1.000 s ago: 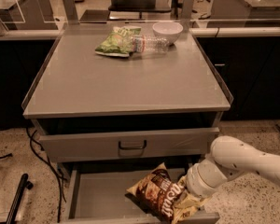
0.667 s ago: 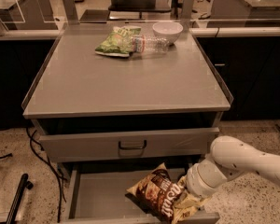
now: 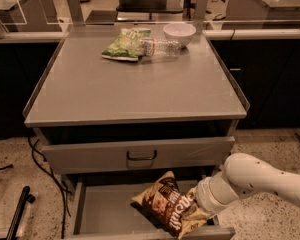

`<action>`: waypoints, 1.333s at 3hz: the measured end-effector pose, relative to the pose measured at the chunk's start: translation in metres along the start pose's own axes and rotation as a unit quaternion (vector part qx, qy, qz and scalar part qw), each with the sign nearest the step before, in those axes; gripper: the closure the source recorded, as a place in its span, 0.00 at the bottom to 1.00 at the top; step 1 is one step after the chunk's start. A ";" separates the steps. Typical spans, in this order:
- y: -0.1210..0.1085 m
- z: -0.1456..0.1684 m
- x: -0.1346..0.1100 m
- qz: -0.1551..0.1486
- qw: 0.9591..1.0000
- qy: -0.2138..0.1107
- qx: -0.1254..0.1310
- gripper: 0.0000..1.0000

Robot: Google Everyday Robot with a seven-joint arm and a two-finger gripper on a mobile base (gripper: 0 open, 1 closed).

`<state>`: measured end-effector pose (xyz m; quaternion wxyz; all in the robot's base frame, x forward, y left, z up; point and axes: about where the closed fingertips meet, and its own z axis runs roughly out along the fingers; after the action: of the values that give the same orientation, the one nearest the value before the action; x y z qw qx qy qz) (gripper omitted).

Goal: Place brown chip bag into middle drawer

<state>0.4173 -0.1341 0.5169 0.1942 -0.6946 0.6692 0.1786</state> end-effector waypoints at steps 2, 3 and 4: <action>-0.039 0.019 0.002 -0.029 0.996 -0.025 0.080 1.00; -0.062 0.043 0.011 -0.031 0.995 -0.039 0.087 1.00; -0.081 0.072 0.012 -0.040 0.995 -0.055 0.077 1.00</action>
Offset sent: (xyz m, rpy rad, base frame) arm 0.0675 0.0119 -0.0279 0.0973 -0.2533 -0.0522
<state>0.4994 -0.1055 0.4517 0.2902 -0.6929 0.6412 0.1565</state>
